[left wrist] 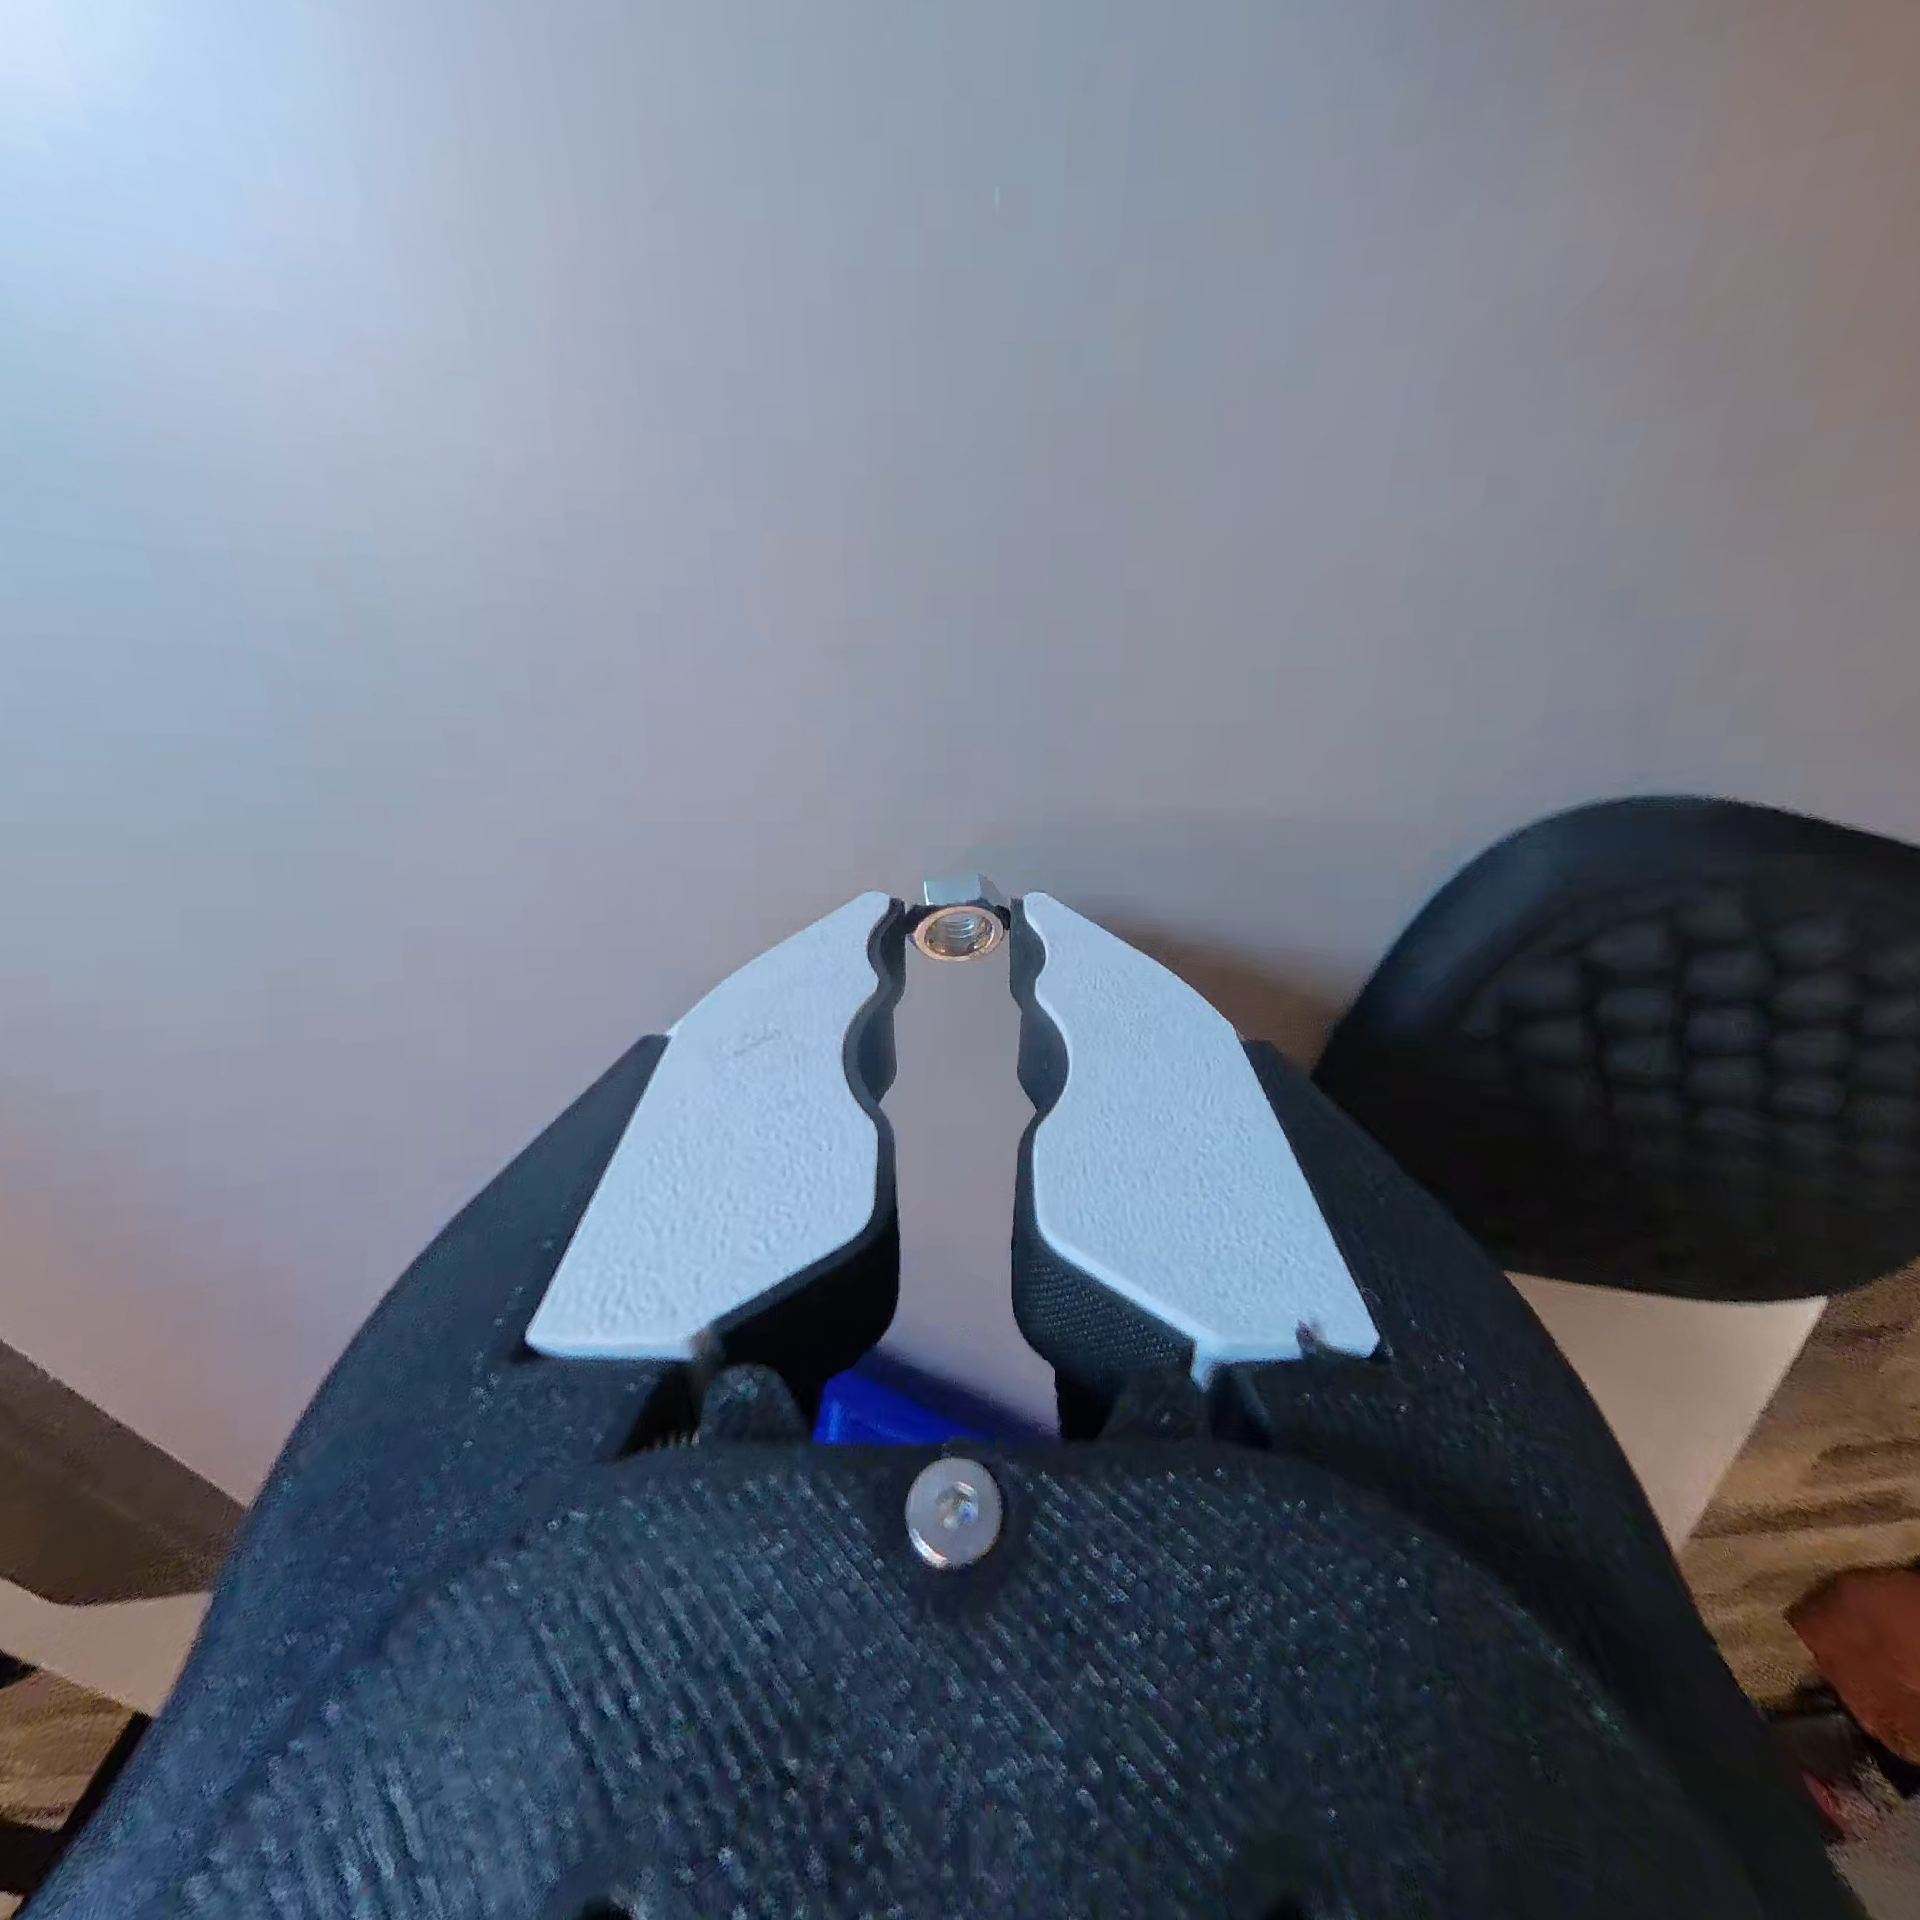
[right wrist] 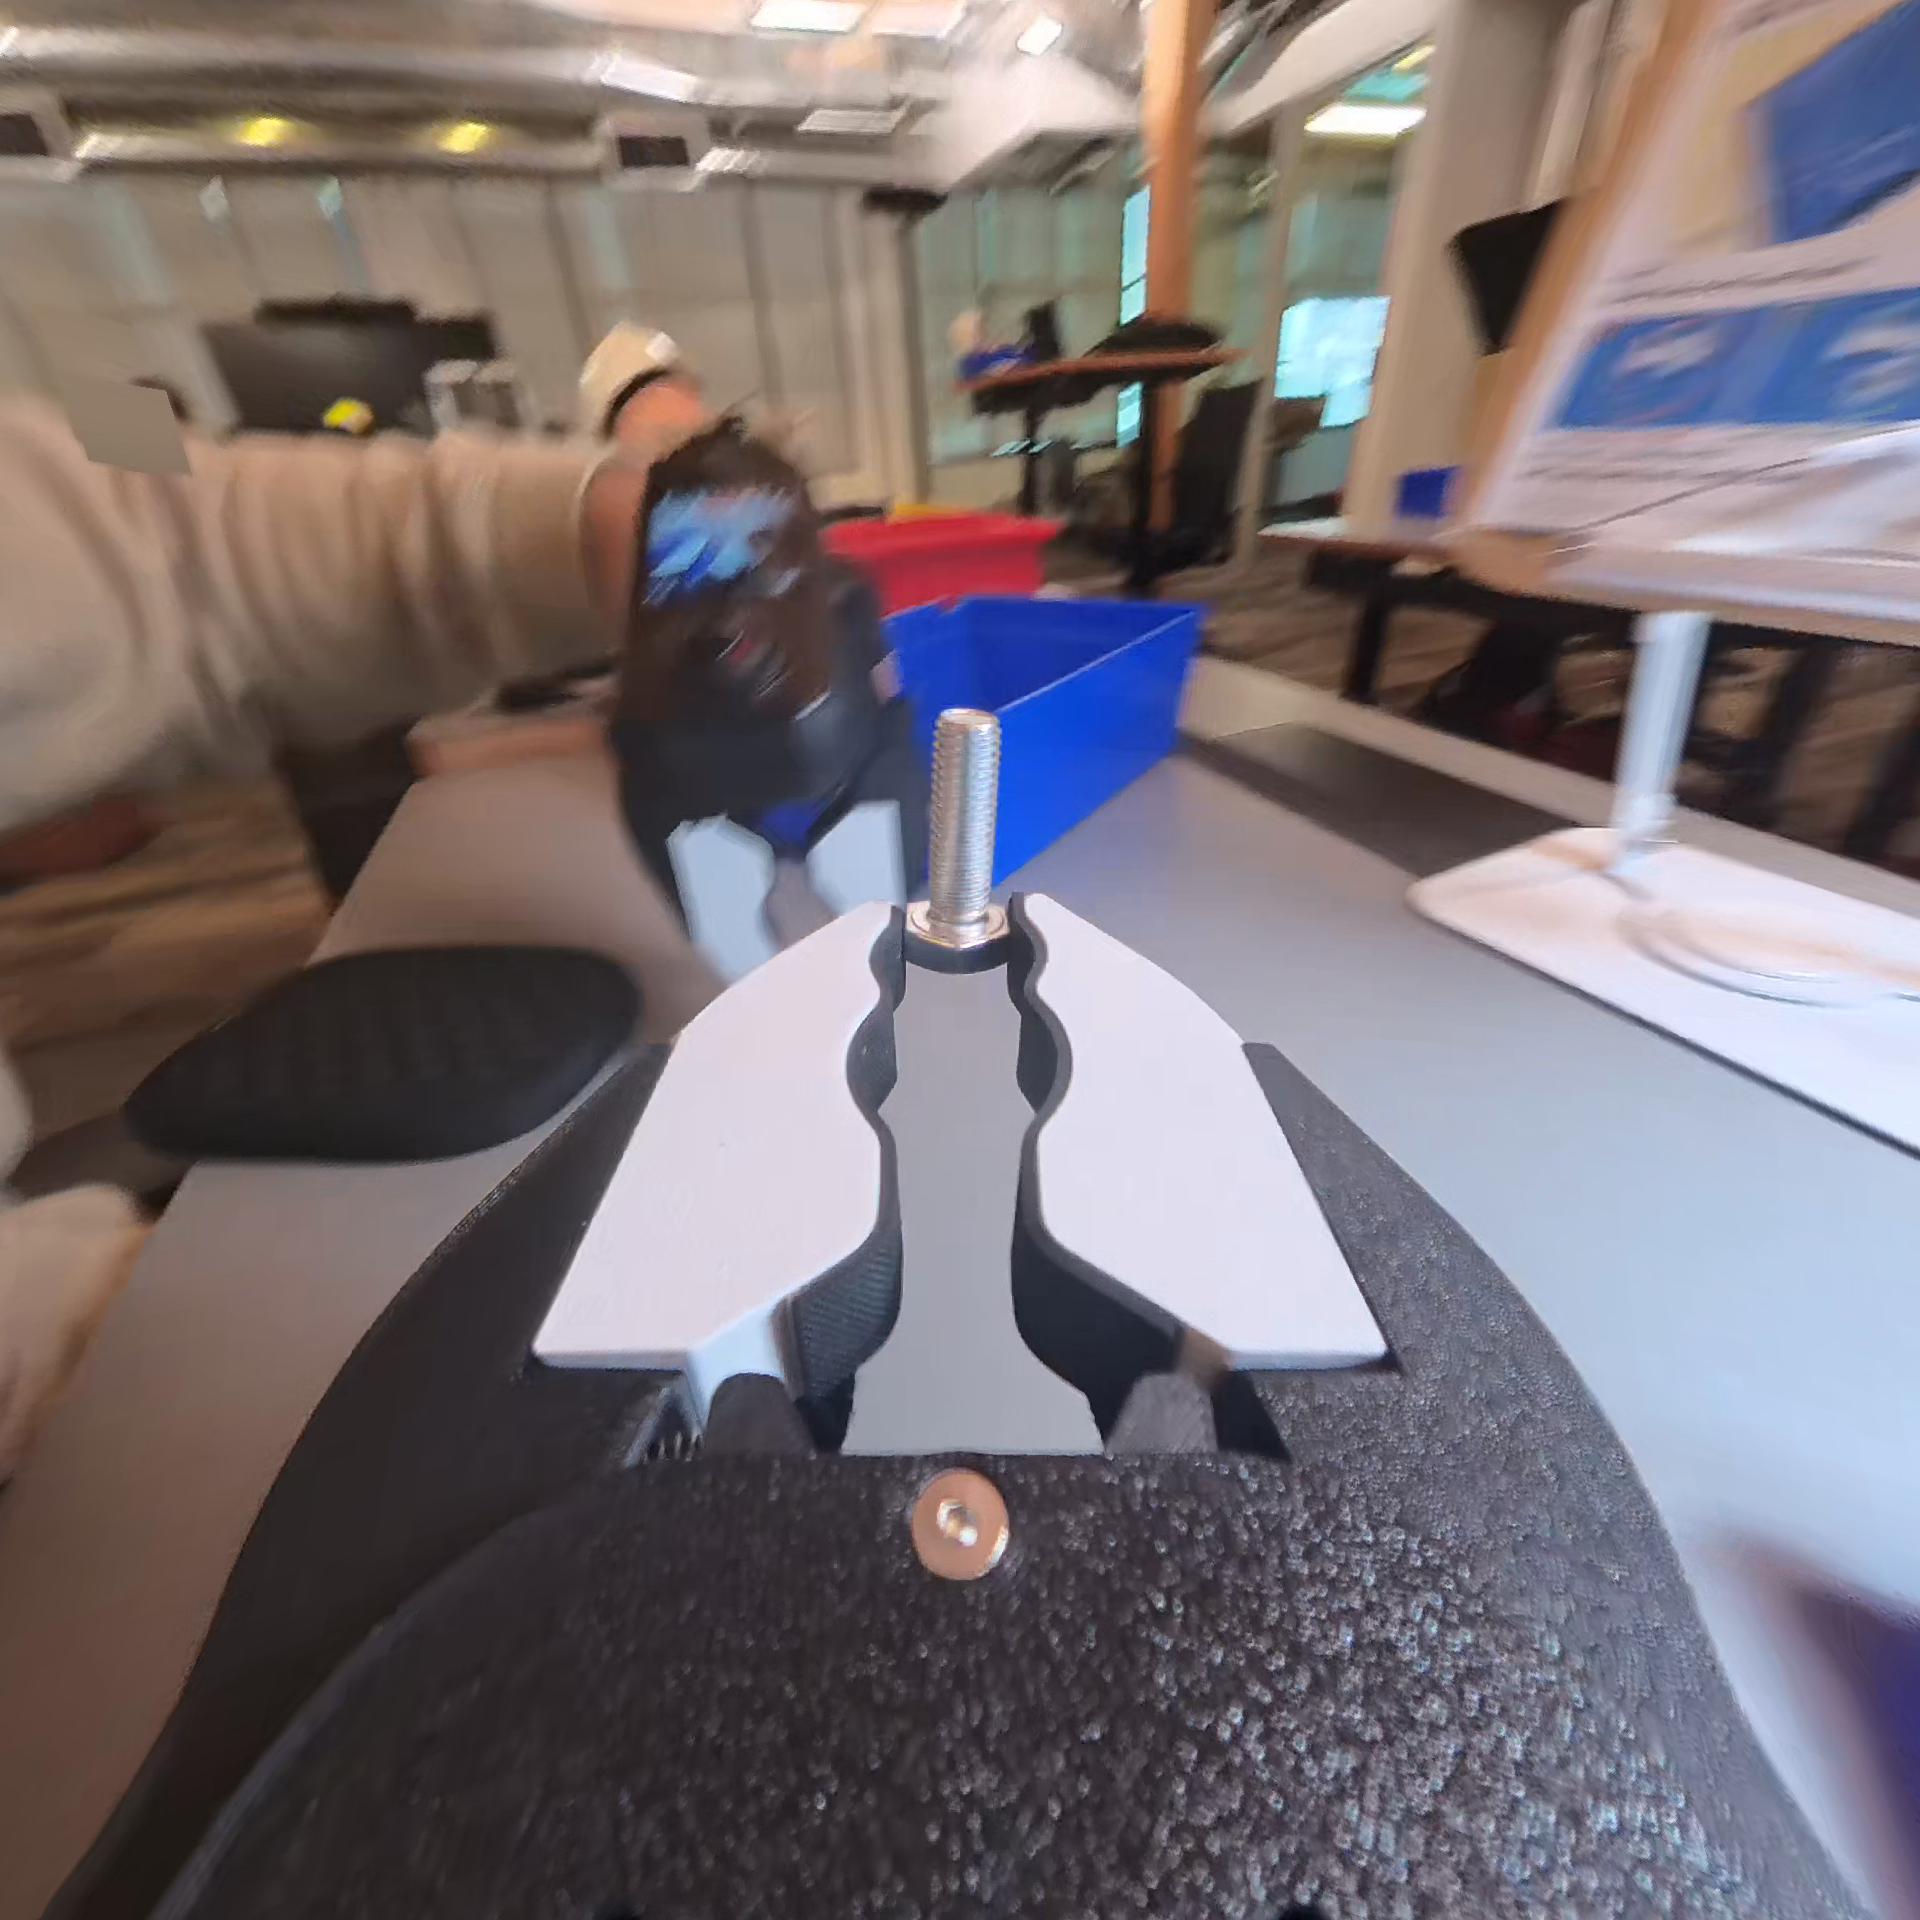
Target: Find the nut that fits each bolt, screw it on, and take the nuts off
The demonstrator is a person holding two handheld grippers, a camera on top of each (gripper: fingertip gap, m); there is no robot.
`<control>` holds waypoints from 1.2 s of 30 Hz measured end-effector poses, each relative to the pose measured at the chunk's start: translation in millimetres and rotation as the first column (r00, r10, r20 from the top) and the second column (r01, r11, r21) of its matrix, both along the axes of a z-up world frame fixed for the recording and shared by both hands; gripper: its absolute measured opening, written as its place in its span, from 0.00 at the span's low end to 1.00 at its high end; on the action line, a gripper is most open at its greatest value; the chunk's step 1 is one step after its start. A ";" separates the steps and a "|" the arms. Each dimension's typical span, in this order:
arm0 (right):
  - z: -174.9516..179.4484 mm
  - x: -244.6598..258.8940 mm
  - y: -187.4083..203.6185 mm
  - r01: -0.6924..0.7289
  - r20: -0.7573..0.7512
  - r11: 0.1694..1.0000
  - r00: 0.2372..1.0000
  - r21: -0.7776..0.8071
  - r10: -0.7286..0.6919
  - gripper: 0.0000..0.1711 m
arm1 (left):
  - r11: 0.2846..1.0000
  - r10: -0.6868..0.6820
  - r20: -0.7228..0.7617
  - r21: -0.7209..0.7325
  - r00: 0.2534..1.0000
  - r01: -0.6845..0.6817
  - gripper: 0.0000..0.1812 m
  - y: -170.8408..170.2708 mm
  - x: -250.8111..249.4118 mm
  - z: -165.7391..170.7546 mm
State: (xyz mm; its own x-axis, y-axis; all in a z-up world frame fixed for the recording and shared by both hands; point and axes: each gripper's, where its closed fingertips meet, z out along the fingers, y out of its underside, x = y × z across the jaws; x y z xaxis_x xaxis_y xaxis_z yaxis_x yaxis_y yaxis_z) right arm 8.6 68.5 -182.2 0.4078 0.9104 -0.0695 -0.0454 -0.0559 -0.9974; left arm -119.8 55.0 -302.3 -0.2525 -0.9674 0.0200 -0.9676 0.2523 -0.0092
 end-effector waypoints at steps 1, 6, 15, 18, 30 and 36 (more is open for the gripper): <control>2.0 8.0 6.1 0.025 -0.015 1.000 1.000 -0.007 -0.025 0.11 | 1.000 -0.005 0.012 -0.001 1.000 0.005 0.11 0.0 5.1 -2.8; 1.7 25.9 22.1 0.086 -0.054 0.995 0.995 -0.055 -0.089 0.11 | 1.000 -0.003 0.060 -0.024 0.998 0.004 0.11 -3.5 19.0 -14.1; -4.5 18.4 18.6 0.061 -0.030 0.996 0.998 -0.063 -0.063 0.11 | 0.994 0.101 0.327 -0.081 0.939 -0.079 0.13 -11.5 26.7 -15.3; -6.2 17.3 18.9 0.054 -0.035 0.996 0.998 -0.078 -0.057 0.11 | 0.984 0.174 0.443 -0.119 0.879 -0.135 0.15 -12.2 23.1 -13.9; -14.9 11.5 18.9 0.042 -0.022 0.994 0.999 -0.105 -0.045 0.11 | 0.958 0.287 0.640 -0.200 0.713 -0.205 0.14 -8.4 23.6 -18.6; -16.1 10.4 18.3 0.038 -0.017 0.993 0.999 -0.108 -0.040 0.11 | 0.964 0.264 0.655 -0.170 0.708 -0.203 0.11 -9.3 24.8 -19.3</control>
